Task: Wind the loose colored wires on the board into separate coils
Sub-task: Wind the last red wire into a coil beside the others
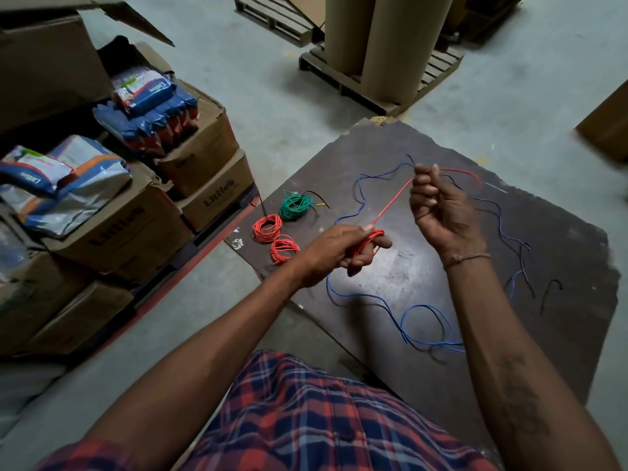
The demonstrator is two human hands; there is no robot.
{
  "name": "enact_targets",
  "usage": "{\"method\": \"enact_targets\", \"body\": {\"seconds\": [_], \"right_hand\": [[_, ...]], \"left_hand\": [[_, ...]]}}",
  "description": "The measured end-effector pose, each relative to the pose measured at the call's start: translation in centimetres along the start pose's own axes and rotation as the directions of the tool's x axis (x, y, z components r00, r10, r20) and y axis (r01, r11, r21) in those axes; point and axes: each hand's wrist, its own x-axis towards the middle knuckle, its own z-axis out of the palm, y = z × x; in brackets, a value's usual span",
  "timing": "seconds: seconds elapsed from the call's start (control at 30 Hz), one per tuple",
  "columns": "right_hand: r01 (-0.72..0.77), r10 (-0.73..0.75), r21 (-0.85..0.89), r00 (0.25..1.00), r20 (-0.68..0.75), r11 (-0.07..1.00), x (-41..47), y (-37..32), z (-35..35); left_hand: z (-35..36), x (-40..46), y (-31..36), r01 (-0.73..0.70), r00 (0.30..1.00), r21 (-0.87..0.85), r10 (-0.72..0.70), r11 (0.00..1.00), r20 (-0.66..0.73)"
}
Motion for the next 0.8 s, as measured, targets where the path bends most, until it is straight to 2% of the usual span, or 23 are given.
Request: {"method": "enact_targets", "body": {"seconds": [0.07,0.13,0.27,0.3,0.37,0.43,0.47,0.53,0.6,0.63,0.7,0.8], "right_hand": [[-0.052,0.052,0.003,0.992,-0.113,0.999,0.9,0.8,-1.1],[-0.116,0.116,0.012,0.980,-0.164,0.993,1.2,2.3,-2.7],[-0.213,0.190,-0.053,0.940,-0.284,0.976,-0.7,6.7,-4.2],[-0.211,0.160,-0.129,0.933,-0.323,0.969,-1.4,7.8,-4.1],[-0.149,-0.015,-0.455,0.941,-0.338,0.878,-3.2,9.5,-3.6],[-0.025,-0.206,-0.791,0.960,-0.189,0.611,-4.8,10.5,-2.8],[0.056,-0.278,-0.891,0.957,-0.080,0.450,-5.4,10.5,-2.1],[0.239,-0.377,-0.959,0.911,0.167,0.152,-6.3,10.1,-0.1],[0.366,-0.428,-0.928,0.830,0.357,-0.064,-6.5,9.5,2.0],[0.384,-0.454,-0.915,0.799,0.395,-0.120,-6.3,9.2,2.8],[0.369,-0.497,-0.919,0.777,0.386,-0.137,-5.8,8.4,3.6],[0.289,-0.491,-0.957,0.837,0.242,0.021,-5.2,7.1,3.4]], "left_hand": [[0.2,-0.2,0.6,-0.028,1.000,-0.123,0.028,0.992,-0.002],[0.3,-0.1,1.3,-0.080,0.997,-0.266,0.076,0.961,-0.026],[-0.7,0.8,2.5,-0.222,0.969,-0.497,0.134,0.839,-0.205],[-1.1,1.0,2.6,-0.263,0.951,-0.518,0.129,0.814,-0.281],[-1.9,1.4,2.7,-0.323,0.898,-0.519,0.084,0.791,-0.431],[-2.5,1.7,2.6,-0.322,0.857,-0.465,0.044,0.825,-0.513],[-2.6,1.8,2.5,-0.296,0.849,-0.417,0.036,0.859,-0.528],[-2.6,2.1,2.1,-0.200,0.843,-0.258,0.032,0.945,-0.537],[-2.1,2.1,1.7,-0.121,0.851,-0.103,0.049,0.987,-0.523],[-1.7,2.0,1.6,-0.076,0.871,-0.050,0.042,0.996,-0.490],[-1.0,1.6,1.5,0.022,0.899,0.088,0.019,0.996,-0.437],[-0.2,0.9,2.3,0.149,0.920,0.274,-0.032,0.950,-0.391]]}}
